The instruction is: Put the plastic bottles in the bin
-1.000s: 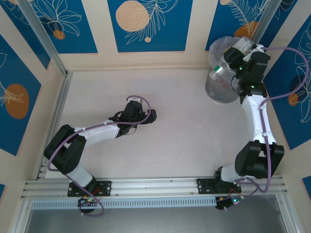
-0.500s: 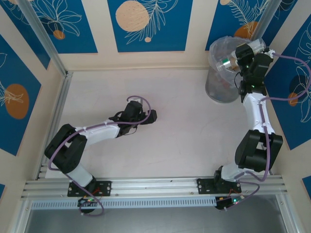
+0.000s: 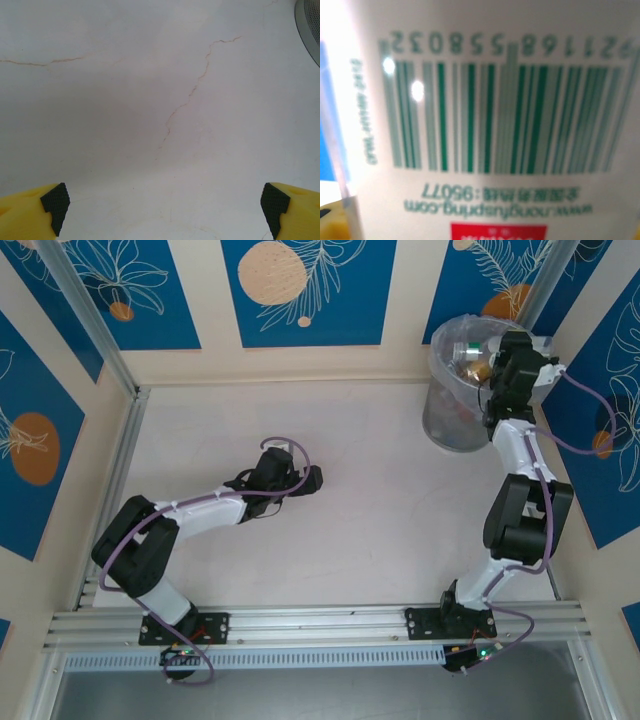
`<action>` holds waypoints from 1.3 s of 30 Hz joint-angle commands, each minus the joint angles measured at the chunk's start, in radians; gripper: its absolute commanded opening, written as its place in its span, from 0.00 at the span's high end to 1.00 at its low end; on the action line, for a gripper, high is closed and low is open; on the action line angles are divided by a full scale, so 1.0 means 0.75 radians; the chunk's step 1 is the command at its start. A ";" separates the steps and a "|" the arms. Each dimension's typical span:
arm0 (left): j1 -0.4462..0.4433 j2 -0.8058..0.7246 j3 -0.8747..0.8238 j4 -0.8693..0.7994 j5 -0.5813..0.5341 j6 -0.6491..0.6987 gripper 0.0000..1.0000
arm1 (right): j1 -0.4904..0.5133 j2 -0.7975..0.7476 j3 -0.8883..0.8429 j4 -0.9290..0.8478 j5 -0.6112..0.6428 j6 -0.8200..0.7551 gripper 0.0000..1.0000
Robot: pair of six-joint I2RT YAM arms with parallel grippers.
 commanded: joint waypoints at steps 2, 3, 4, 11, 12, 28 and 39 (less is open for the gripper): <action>0.013 0.029 0.032 -0.006 0.006 0.002 0.01 | 0.049 0.098 0.185 -0.001 0.166 0.142 0.35; 0.012 0.030 0.031 -0.004 0.005 -0.001 0.01 | 0.060 0.118 0.220 -0.026 0.188 0.135 0.33; 0.012 0.032 0.029 -0.002 0.006 -0.005 0.01 | 0.068 0.137 0.256 -0.052 0.209 0.128 0.32; 0.013 0.010 0.006 -0.008 -0.009 -0.003 0.01 | 0.116 0.165 0.338 -0.129 0.313 0.020 0.19; 0.013 0.007 0.004 -0.009 -0.010 -0.001 0.00 | 0.120 0.157 0.334 -0.139 0.328 0.008 0.17; 0.014 -0.012 -0.022 0.005 -0.012 -0.001 0.00 | 0.161 -0.098 0.215 -0.277 0.550 -0.417 0.05; 0.014 0.007 0.004 0.013 0.011 0.011 0.01 | 0.111 0.096 0.496 -0.674 0.350 -0.919 0.05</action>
